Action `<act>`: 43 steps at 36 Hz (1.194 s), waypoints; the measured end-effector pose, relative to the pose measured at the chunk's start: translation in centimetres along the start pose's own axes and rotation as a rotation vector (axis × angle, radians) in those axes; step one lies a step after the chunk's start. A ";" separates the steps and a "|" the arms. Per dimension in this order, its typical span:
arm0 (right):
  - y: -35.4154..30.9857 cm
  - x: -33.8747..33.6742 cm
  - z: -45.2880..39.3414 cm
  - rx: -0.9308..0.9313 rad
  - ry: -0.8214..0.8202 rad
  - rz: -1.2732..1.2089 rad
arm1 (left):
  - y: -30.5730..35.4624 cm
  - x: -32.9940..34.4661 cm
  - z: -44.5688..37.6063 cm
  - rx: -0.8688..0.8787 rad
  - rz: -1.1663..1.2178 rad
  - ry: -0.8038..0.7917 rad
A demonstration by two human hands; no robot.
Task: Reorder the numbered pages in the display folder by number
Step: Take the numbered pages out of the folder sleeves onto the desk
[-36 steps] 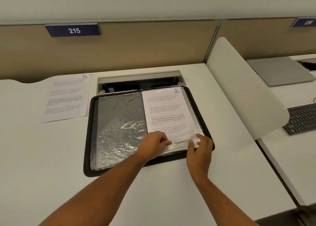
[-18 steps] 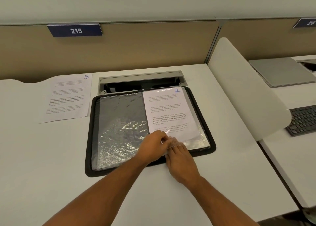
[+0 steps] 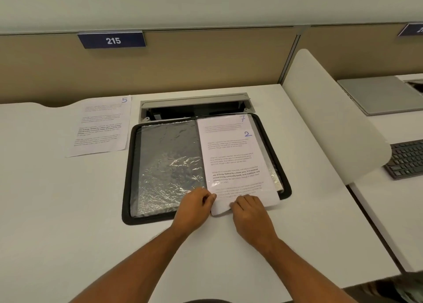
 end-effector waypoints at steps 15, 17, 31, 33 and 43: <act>-2.6 -4.3 11.0 -0.086 -0.156 -0.107 | 1.1 1.5 2.0 -0.044 0.024 0.097; -2.8 -4.8 11.5 -0.087 -0.164 -0.120 | 1.2 1.7 2.3 -0.057 0.026 0.107; 5.5 -5.1 1.8 1.117 0.034 -0.550 | 1.7 1.7 4.4 -0.200 0.079 0.246; 6.7 -4.5 0.7 1.245 -0.021 -0.625 | 1.8 1.7 4.4 -0.224 0.092 0.245; 7.3 -4.7 0.3 1.308 -0.173 -0.664 | 1.9 1.5 3.5 -0.326 0.276 0.190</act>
Point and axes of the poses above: each hand's wrist, its own z-axis away from the middle knuckle, its own x-axis out of the palm, y = z × x, the point moved 2 cm from there along -z, towards the middle knuckle, and after that the axes turned 6 degrees about x, right-handed, at the moved point
